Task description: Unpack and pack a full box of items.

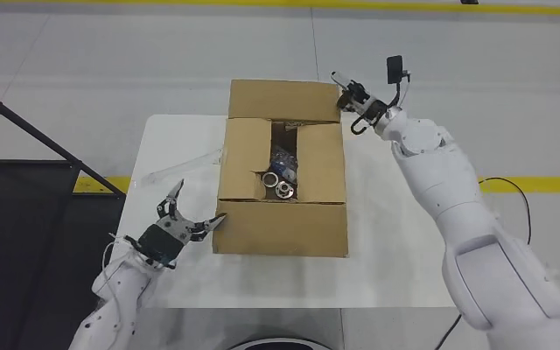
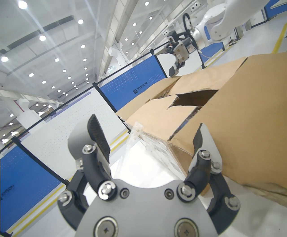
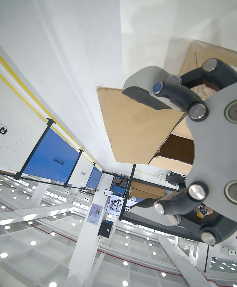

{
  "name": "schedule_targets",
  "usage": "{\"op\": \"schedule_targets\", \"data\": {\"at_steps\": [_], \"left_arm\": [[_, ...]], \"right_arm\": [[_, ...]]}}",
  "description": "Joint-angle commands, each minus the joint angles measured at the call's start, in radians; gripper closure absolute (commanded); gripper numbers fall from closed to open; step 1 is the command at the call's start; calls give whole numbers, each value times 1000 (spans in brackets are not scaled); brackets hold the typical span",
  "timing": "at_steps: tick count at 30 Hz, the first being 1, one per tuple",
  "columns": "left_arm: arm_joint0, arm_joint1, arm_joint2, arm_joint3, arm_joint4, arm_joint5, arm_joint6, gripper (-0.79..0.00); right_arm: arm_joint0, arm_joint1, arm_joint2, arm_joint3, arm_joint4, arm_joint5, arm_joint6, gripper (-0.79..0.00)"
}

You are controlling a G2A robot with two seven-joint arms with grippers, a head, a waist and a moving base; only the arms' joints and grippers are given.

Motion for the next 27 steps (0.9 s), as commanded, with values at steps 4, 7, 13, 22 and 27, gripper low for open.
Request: {"op": "schedule_targets", "data": {"at_steps": [4,7,13,22,27], "left_arm": [[5,-4,-9,-37,-89,48,-41,-785],[-10,-10,0,-41,-148,82,-89,-785],[-42,-21,34,-48,-234,137,-159,-785],[-46,-22,40,-53,-234,142,-167,-785],[-55,-23,56,-78,-227,140,-216,-785]], "right_arm": [[-43,40,51,3,27,-123,90,-785],[-76,68,93,-18,82,-172,195,-785],[-161,128,181,-97,160,-229,331,-785],[-181,143,199,-119,163,-226,351,-785],[-181,143,199,-119,163,-226,351,-785]]}}
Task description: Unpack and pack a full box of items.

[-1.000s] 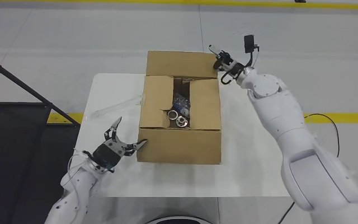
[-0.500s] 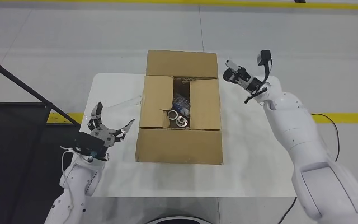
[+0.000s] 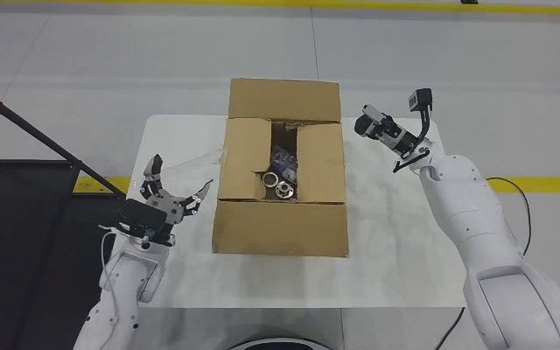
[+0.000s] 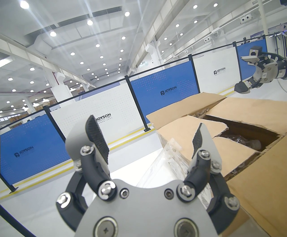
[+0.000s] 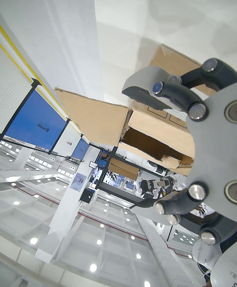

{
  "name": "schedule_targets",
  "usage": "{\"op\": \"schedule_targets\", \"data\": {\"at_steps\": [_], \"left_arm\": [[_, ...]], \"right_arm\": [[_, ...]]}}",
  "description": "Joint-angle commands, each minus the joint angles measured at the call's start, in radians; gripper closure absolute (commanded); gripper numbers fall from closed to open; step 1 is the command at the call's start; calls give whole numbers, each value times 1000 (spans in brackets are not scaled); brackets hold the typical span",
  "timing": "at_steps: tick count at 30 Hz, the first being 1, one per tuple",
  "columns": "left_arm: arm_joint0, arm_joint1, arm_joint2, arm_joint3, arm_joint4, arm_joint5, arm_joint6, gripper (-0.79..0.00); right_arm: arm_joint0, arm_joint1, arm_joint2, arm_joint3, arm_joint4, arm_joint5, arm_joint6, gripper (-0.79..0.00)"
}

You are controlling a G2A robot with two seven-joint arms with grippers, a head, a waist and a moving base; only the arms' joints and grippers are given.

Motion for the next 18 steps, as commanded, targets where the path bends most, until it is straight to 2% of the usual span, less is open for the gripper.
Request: {"op": "schedule_targets", "data": {"at_steps": [1,6,11,18], "left_arm": [[-9,-1,8,-12,0,9,-34,-785],[-30,-3,40,-73,50,12,-163,-785],[-62,-3,87,-131,107,-34,-280,-785],[-91,-7,133,-134,121,-37,-335,-785]], "right_arm": [[0,0,0,0,0,0,0,-785],[0,0,0,0,0,0,0,-785],[0,0,0,0,0,0,0,-785],[0,0,0,0,0,0,0,-785]]}}
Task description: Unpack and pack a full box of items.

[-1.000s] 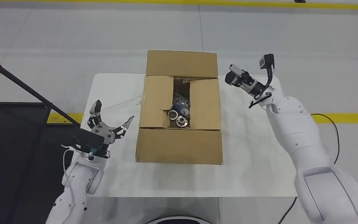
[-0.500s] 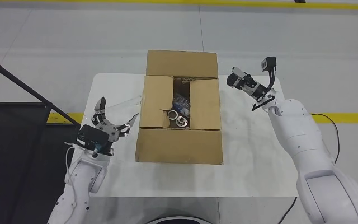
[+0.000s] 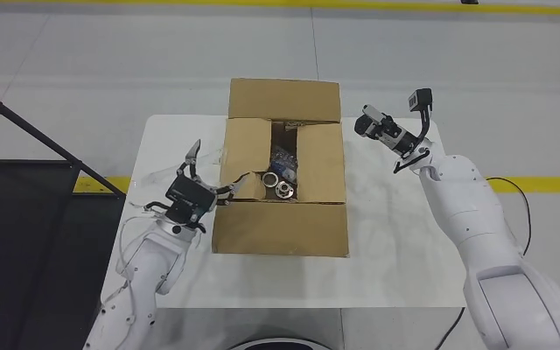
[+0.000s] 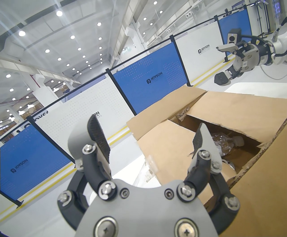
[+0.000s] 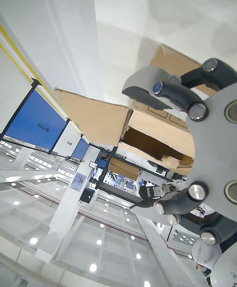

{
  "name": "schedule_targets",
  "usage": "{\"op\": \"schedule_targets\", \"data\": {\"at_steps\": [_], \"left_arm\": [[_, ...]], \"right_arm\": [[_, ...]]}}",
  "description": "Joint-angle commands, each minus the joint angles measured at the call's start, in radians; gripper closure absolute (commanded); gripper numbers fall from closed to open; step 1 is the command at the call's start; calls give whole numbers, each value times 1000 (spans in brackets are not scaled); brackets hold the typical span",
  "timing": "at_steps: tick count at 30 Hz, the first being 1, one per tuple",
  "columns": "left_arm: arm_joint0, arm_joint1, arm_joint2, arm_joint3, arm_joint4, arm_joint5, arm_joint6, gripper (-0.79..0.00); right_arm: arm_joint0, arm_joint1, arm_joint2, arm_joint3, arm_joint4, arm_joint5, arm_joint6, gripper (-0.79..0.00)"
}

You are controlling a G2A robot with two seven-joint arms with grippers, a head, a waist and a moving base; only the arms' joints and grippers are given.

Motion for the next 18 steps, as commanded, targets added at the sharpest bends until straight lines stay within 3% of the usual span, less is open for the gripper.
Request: {"op": "schedule_targets", "data": {"at_steps": [1,18], "left_arm": [[-6,-1,9,7,-3,0,-4,-785],[-10,-4,19,7,-10,27,-7,-785]], "right_arm": [[0,0,0,0,0,0,0,-785],[0,0,0,0,0,0,0,-785]]}}
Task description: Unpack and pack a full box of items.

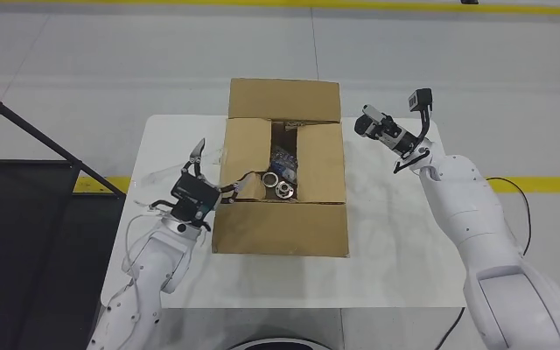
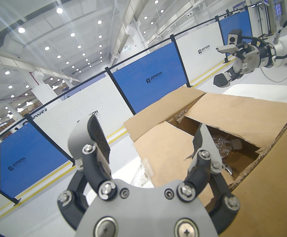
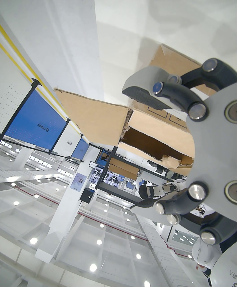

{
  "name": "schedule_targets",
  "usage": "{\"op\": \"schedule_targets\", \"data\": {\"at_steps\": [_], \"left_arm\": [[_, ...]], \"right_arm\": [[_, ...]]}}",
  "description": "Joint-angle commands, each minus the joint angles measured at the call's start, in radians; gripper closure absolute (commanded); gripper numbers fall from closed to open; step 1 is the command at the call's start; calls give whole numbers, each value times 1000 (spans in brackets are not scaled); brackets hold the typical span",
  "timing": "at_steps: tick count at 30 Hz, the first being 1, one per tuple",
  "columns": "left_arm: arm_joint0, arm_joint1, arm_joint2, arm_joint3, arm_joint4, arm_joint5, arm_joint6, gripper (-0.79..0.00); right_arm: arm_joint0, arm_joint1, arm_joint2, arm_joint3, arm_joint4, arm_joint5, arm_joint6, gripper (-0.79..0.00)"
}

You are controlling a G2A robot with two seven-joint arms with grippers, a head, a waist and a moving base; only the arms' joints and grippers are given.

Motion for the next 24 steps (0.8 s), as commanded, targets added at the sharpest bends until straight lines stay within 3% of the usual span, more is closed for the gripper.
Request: {"op": "schedule_targets", "data": {"at_steps": [1,24], "left_arm": [[2,0,-2,0,-2,3,1,-785],[12,-1,5,-15,-22,3,5,-785]], "right_arm": [[0,0,0,0,0,0,0,-785],[0,0,0,0,0,0,0,-785]]}}
